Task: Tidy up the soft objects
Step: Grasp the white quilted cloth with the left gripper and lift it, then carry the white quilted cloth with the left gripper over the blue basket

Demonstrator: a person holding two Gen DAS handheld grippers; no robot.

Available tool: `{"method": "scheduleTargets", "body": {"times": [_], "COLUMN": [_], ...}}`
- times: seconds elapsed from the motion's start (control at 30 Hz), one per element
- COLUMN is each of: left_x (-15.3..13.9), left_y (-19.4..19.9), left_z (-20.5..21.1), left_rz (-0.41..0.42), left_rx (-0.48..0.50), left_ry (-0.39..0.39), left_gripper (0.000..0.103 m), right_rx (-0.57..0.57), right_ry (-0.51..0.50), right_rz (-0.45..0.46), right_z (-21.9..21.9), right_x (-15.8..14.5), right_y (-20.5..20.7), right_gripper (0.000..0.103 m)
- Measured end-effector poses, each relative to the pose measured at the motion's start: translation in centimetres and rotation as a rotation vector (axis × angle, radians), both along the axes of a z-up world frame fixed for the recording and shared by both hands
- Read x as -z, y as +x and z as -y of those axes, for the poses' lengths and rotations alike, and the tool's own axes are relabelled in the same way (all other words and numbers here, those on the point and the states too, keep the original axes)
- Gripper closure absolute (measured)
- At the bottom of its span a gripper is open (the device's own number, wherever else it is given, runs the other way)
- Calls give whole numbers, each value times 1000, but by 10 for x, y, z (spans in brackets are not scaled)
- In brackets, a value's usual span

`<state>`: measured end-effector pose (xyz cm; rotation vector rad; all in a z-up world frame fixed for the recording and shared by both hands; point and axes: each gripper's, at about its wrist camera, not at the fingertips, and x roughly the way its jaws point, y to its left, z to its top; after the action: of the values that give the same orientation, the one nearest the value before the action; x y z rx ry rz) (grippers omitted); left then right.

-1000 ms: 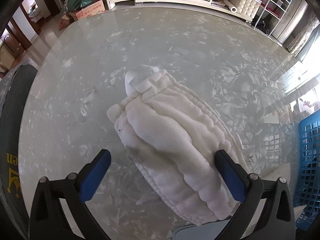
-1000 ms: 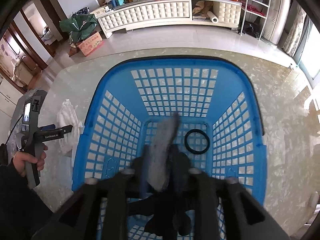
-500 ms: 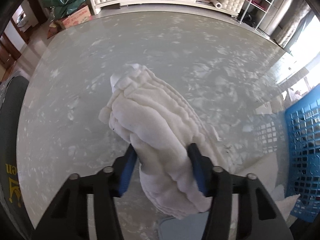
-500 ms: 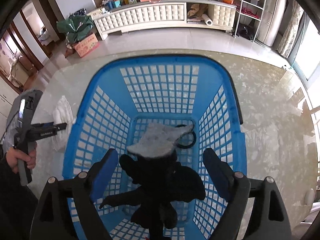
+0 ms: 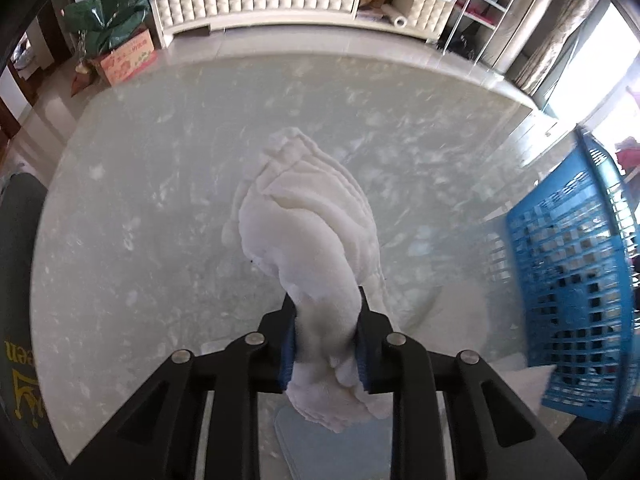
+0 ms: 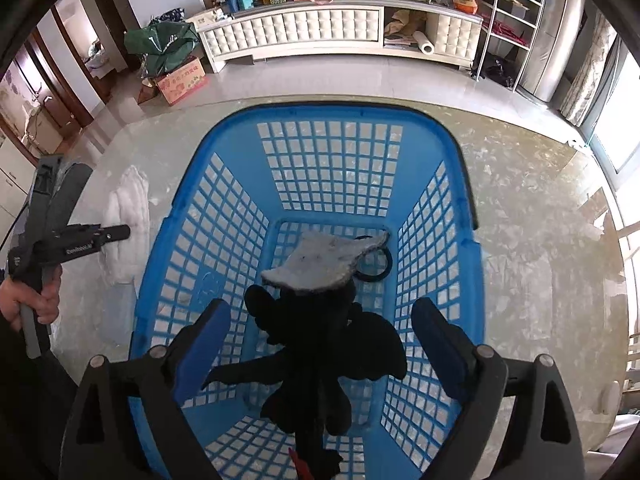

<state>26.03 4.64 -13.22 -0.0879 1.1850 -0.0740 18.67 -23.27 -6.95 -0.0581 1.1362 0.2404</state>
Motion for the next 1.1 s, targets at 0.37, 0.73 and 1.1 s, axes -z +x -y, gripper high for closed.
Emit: {"method": "scheduleTargets", "body": {"times": [0.37, 0.73, 1.1], "left_x": [-63, -153, -213], "left_y": [-36, -67, -51], "left_z": [18, 49, 118], "left_rz": [90, 218, 325], "left_rx": [6, 66, 185], "left_ry": [-15, -35, -32], "left_gripper": [81, 81, 81], "right_rx": [-8, -13, 26], "right_ry": [24, 40, 55], "right_rz": [27, 110, 122], "right_z": [17, 28, 52], "right_x": [-6, -26, -28], "right_y": [-16, -34, -46], "right_gripper": [6, 0, 0]}}
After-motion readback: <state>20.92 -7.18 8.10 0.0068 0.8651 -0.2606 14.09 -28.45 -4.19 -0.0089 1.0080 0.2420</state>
